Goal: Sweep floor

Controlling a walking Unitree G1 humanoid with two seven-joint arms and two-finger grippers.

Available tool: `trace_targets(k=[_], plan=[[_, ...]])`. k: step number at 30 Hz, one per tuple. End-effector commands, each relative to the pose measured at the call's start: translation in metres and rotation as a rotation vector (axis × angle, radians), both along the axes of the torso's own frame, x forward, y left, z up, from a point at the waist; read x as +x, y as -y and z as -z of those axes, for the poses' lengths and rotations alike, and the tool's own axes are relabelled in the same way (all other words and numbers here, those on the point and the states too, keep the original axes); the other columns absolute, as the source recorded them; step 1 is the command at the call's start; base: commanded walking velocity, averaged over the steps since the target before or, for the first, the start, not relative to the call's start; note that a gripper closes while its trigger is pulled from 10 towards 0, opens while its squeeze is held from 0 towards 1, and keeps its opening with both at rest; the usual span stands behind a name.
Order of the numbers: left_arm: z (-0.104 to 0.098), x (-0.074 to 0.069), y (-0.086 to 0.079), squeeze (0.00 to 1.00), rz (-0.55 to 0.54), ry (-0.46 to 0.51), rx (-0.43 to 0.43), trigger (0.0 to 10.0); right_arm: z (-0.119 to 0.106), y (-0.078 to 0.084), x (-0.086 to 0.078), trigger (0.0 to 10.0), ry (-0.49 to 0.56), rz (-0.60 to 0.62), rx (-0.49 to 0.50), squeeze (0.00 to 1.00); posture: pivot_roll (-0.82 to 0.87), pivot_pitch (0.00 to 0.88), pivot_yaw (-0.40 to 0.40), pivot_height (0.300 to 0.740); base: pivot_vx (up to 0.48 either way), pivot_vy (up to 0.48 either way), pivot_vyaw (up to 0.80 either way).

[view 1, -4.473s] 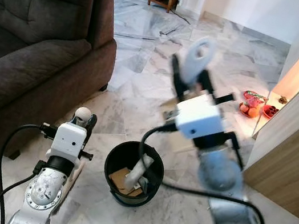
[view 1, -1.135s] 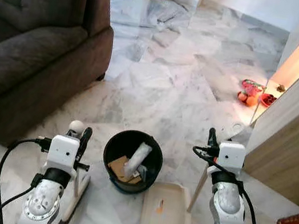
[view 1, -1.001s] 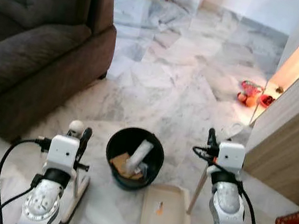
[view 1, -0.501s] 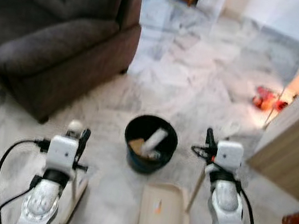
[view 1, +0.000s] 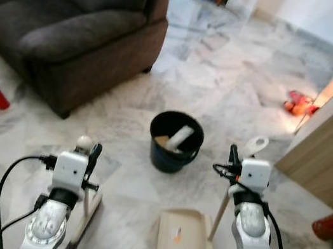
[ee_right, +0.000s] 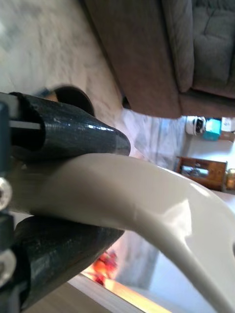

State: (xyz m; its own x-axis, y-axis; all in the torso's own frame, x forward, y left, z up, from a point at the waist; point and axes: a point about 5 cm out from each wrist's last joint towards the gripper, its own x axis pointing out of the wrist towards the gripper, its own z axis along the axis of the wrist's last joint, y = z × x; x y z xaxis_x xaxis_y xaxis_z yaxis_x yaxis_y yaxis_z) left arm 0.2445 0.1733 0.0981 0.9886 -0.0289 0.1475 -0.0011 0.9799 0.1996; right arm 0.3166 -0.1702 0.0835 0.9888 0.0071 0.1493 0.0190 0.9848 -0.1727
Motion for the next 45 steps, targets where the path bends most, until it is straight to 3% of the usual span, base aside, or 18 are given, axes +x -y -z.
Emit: trace_targets(k=[1, 5, 19, 37, 45], plan=[[-0.0047, 0.0007, 0.0002, 0.0, 0.006, 0.026, 0.017, 10.0, -0.0036, 0.0015, 0.0002, 10.0, 0.026, 0.003, 0.012, 0.0, 0.15, 0.129, -0.04, 0.74, 0.0, 0.0, 0.0], [-0.0035, 0.002, 0.0, 0.0, 0.01, 0.018, 0.015, 10.0, -0.0025, 0.0002, 0.0012, 10.0, 0.013, 0.005, 0.01, 0.0, 0.15, 0.127, -0.038, 0.74, 0.0, 0.0, 0.0], [-0.0036, 0.0059, -0.0004, 0.0, 0.006, 0.013, 0.046, 10.0, 0.0002, -0.0008, 0.001, 10.0, -0.001, 0.004, 0.007, 0.0, 0.15, 0.114, -0.035, 0.74, 0.0, 0.0, -0.8], [-0.0036, 0.0081, -0.001, 0.0, 0.003, 0.015, 0.063, 10.0, 0.0014, -0.0022, 0.0012, 10.0, -0.008, 0.004, 0.004, 0.0, 0.15, 0.12, -0.034, 0.74, 0.0, -0.34, -0.8], [-0.004, 0.0091, -0.0018, 0.0, 0.004, 0.016, 0.063, 10.0, 0.0021, -0.003, 0.0016, 10.0, -0.012, 0.007, 0.008, 0.0, 0.16, 0.12, -0.03, 0.74, 0.0, -0.093, -0.8]])
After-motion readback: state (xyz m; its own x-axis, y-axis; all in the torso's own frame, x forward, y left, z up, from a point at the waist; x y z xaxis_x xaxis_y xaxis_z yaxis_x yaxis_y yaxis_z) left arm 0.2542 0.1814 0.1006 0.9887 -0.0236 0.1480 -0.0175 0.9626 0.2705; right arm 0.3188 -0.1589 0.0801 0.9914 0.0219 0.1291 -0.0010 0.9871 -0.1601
